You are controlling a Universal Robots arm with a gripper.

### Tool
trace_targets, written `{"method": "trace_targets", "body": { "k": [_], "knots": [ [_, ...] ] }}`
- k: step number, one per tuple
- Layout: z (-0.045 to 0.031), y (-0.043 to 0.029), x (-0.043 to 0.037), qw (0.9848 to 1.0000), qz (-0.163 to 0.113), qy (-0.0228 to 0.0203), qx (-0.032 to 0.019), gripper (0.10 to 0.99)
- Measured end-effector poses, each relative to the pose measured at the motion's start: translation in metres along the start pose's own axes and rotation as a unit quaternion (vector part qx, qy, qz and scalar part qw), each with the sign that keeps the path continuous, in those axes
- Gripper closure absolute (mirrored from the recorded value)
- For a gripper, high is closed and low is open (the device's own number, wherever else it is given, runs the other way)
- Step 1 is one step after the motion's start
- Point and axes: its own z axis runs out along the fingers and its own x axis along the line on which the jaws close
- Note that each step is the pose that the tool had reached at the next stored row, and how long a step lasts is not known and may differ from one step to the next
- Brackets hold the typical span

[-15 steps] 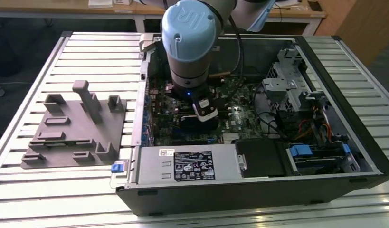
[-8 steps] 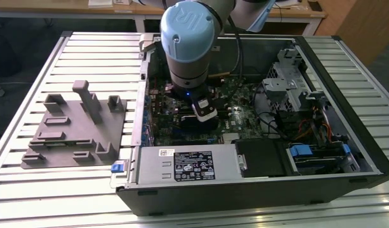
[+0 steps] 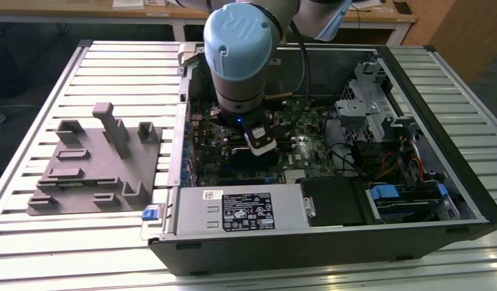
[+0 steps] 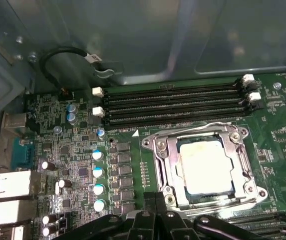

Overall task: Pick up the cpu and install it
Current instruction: 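Install the second cpu locking lever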

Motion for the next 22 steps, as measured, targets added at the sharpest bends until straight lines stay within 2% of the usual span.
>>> {"method": "trace_targets", "body": {
  "k": [5, 10, 13, 15, 18, 19, 22],
  "knots": [
    [-0.0017, 0.0004, 0.0001, 1.0, 0.0, -0.0001, 0.0006, 0.98],
    [-0.0195, 0.0076, -0.0004, 1.0, 0.0, -0.0003, 0.0026, 0.98],
    [-0.0296, 0.0116, -0.0006, 1.0, 0.0, -0.0008, 0.0064, 0.98],
    [-0.033, 0.0131, -0.0007, 0.9999, -0.001, -0.0016, 0.0127, 0.98],
    [-0.0336, 0.0133, -0.0008, 0.9992, -0.002, -0.0051, 0.0388, 0.98],
    [-0.0334, 0.0137, -0.0011, 0.999, -0.001, -0.006, 0.0438, 0.98],
    [-0.0326, 0.0156, -0.0039, 0.9988, 0.002, -0.0078, 0.0487, 0.98]
  ]
}}
